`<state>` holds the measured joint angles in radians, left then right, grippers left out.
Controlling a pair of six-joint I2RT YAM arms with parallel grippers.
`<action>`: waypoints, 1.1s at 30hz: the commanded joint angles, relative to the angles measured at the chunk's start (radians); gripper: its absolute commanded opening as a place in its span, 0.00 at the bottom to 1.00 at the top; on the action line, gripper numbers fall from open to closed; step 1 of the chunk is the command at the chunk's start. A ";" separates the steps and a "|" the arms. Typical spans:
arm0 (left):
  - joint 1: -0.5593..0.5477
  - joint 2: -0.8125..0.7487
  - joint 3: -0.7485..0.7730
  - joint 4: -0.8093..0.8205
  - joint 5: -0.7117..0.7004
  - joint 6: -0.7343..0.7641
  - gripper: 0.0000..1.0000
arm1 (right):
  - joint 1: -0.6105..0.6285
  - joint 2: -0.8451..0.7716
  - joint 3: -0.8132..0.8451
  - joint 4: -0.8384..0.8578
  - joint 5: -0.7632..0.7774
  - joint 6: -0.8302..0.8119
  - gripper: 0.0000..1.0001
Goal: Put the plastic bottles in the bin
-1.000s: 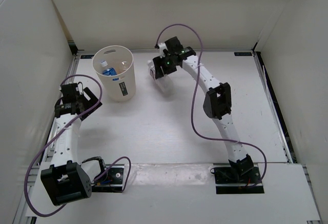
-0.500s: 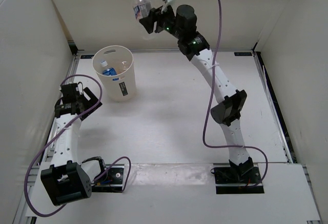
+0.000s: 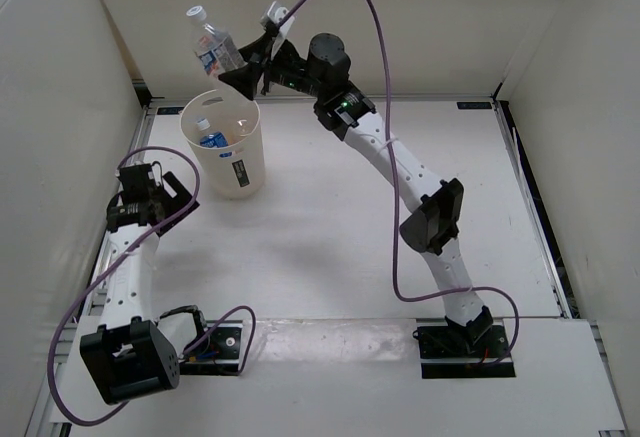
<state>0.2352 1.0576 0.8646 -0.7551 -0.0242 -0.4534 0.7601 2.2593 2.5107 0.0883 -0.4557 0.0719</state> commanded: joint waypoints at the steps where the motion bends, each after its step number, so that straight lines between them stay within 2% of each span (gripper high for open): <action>1: 0.000 -0.041 0.020 -0.016 -0.020 0.030 1.00 | -0.002 0.019 0.039 0.087 -0.067 0.023 0.00; 12: -0.004 -0.105 0.050 -0.171 -0.069 0.097 1.00 | 0.027 0.163 0.132 0.111 -0.038 0.062 0.00; 19: -0.004 -0.108 0.063 -0.179 -0.089 0.117 1.00 | 0.047 0.192 0.111 0.050 -0.050 0.071 0.00; 22: -0.004 -0.105 0.056 -0.173 -0.082 0.111 1.00 | 0.044 0.194 0.094 0.053 -0.113 0.046 0.00; 25: -0.004 -0.099 0.047 -0.164 -0.069 0.101 1.00 | 0.047 0.190 0.071 0.071 -0.155 0.032 0.09; 26: -0.005 -0.099 0.045 -0.164 -0.063 0.096 1.00 | 0.045 0.189 0.063 0.076 -0.152 0.034 0.15; 32: -0.005 -0.087 0.042 -0.156 -0.043 0.093 1.00 | 0.048 0.200 0.033 0.082 -0.112 0.025 0.28; 33: -0.005 -0.088 0.047 -0.159 -0.043 0.097 1.00 | 0.051 0.200 0.025 0.082 -0.104 0.025 0.32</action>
<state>0.2333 0.9783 0.8932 -0.9199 -0.0853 -0.3588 0.8078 2.4718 2.5420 0.1108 -0.5751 0.1139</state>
